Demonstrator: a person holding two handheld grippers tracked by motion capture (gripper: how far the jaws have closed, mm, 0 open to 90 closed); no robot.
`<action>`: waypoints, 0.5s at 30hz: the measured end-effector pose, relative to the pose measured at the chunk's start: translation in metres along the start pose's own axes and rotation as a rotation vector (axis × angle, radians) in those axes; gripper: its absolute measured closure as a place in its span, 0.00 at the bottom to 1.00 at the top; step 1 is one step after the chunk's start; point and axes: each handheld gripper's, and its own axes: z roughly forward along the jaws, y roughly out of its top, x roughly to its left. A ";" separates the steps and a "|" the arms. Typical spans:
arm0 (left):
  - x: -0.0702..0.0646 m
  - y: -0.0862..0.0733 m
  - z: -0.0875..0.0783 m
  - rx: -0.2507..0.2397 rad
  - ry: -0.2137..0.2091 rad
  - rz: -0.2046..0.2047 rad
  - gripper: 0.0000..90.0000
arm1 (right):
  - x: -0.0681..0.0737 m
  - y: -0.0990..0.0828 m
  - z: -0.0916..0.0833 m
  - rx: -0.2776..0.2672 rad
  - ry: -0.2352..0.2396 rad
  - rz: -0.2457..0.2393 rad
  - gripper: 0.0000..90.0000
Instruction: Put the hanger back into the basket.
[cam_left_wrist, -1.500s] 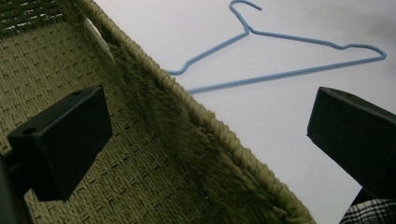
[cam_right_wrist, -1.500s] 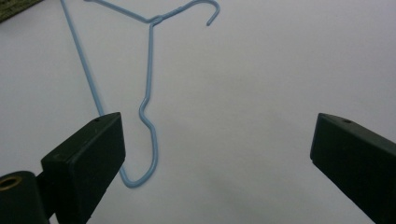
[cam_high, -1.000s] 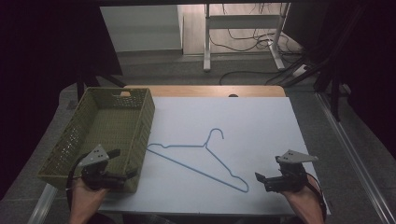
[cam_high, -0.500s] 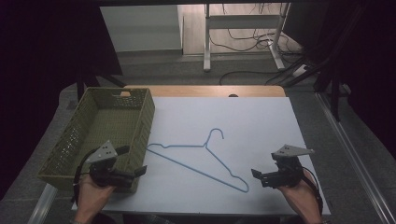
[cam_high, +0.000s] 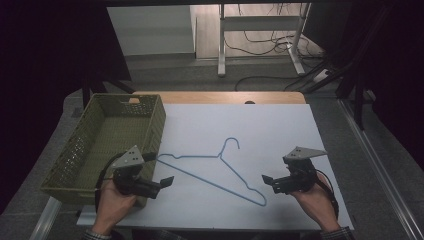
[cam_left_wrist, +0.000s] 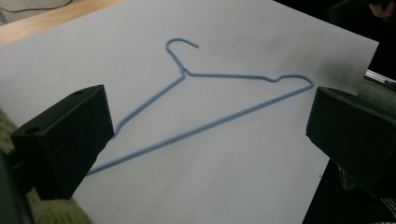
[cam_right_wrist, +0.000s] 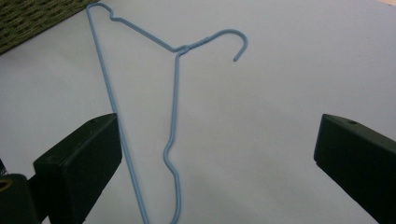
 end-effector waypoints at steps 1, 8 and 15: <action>-0.001 0.002 0.003 0.005 -0.009 0.003 0.01 | 0.000 0.001 0.001 0.003 0.000 -0.002 0.01; -0.007 0.014 0.023 0.024 -0.063 0.015 0.01 | 0.007 0.015 0.014 0.017 0.038 0.006 0.00; -0.011 0.022 0.045 0.036 -0.096 0.026 0.01 | 0.014 0.027 0.030 0.040 0.038 -0.022 0.00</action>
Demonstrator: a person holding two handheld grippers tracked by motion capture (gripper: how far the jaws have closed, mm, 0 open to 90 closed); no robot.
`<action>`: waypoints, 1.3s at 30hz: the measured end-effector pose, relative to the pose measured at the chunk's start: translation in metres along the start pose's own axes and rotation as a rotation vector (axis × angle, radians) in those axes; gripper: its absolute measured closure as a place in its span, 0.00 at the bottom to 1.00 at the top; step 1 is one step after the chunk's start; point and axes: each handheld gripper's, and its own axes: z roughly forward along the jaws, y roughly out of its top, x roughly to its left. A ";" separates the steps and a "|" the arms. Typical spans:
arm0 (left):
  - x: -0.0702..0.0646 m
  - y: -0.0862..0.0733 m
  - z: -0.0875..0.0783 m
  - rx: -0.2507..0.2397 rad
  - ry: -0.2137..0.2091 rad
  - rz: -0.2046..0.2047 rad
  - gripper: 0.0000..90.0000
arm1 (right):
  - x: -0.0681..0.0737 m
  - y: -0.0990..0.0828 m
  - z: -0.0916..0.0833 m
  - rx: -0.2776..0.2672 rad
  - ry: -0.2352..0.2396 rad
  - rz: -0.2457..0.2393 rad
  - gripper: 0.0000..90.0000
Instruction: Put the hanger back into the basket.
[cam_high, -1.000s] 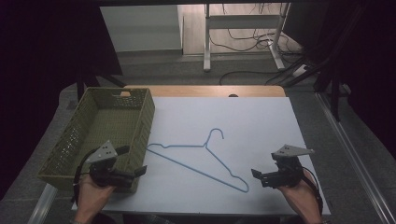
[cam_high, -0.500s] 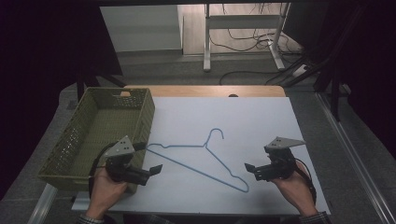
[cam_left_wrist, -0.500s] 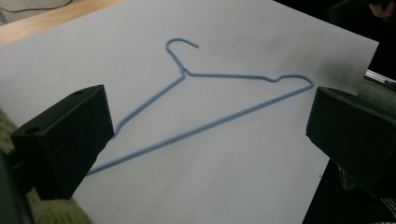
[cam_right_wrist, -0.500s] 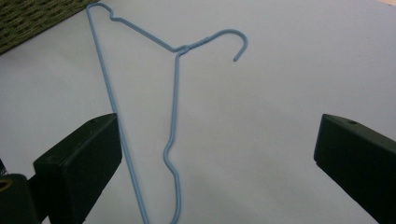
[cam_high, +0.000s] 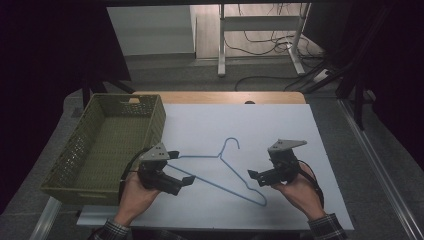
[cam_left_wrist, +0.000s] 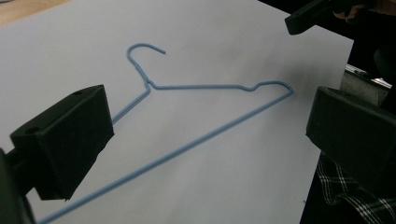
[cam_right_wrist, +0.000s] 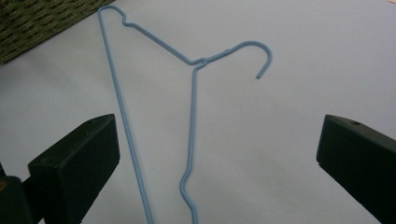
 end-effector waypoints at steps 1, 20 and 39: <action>0.000 0.000 0.005 0.005 -0.004 -0.002 0.01 | 0.001 0.002 0.003 0.003 -0.002 -0.010 0.00; 0.009 -0.018 0.059 0.070 0.015 -0.008 0.02 | 0.012 0.027 0.068 0.085 0.010 -0.071 0.33; 0.025 -0.019 0.072 0.080 0.051 -0.044 0.02 | 0.012 0.020 0.136 0.234 0.010 -0.093 0.88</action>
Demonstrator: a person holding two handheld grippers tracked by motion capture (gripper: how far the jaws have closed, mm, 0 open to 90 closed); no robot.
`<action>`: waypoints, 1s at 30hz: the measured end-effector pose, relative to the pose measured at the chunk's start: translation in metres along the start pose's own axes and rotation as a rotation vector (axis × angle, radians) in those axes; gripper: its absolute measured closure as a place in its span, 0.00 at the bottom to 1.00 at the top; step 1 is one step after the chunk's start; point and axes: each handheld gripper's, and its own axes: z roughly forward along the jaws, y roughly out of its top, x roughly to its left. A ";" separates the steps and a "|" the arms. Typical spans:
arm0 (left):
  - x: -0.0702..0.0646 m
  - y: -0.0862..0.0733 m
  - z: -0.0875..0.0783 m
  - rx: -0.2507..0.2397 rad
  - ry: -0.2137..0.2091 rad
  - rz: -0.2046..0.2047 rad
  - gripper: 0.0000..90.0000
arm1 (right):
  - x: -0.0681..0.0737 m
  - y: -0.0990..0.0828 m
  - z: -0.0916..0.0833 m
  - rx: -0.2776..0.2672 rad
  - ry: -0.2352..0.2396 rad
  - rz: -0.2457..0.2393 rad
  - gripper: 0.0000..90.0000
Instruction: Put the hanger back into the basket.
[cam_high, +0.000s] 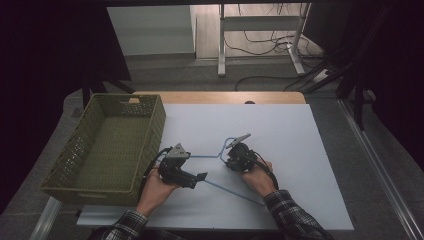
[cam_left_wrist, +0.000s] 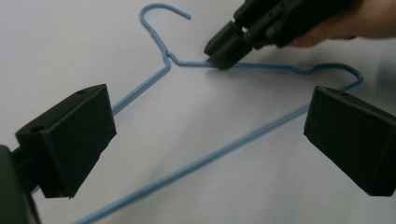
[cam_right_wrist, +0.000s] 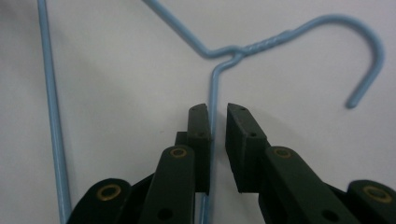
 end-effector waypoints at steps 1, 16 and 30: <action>0.003 0.002 0.001 -0.001 -0.004 -0.015 0.02 | 0.001 0.000 0.000 -0.002 -0.006 0.003 0.89; 0.024 0.045 0.028 0.044 0.059 -0.023 0.21 | 0.008 0.002 -0.017 -0.069 -0.026 -0.013 0.96; 0.040 0.082 0.090 0.124 0.017 -0.045 0.67 | 0.010 0.001 -0.023 -0.095 -0.019 -0.009 0.96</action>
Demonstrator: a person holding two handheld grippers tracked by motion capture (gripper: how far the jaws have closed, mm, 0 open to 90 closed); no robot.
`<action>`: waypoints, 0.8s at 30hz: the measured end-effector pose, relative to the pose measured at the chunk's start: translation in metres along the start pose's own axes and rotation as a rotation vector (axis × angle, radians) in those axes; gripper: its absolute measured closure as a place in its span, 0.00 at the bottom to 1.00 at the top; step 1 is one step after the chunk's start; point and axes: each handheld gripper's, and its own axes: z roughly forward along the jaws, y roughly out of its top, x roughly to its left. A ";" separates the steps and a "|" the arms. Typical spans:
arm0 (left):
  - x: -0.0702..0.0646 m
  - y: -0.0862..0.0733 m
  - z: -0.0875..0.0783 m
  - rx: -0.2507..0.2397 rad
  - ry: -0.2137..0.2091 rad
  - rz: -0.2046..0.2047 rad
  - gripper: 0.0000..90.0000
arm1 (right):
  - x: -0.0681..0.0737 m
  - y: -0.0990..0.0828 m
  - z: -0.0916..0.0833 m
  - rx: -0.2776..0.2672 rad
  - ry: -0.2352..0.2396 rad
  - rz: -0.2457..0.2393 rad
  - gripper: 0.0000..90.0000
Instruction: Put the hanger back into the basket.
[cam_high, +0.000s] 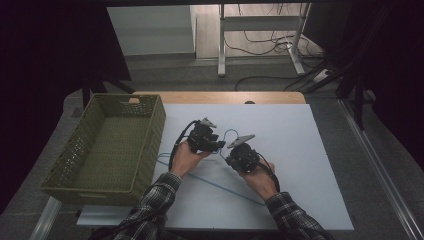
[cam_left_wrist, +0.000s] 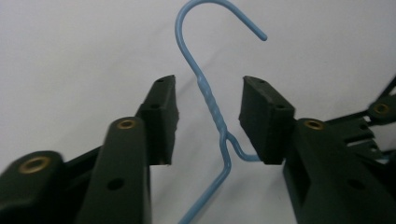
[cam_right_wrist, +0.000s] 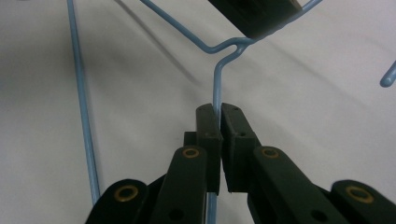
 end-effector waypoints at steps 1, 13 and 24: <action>0.001 0.001 0.005 0.007 -0.009 -0.013 0.67 | 0.000 0.000 0.000 -0.001 0.000 0.000 0.96; 0.000 0.003 0.015 0.062 -0.044 -0.068 0.87 | 0.001 -0.003 0.000 0.000 0.013 -0.011 0.94; -0.006 0.003 0.006 0.039 -0.046 -0.058 0.87 | -0.007 0.004 0.012 0.046 0.081 0.048 0.89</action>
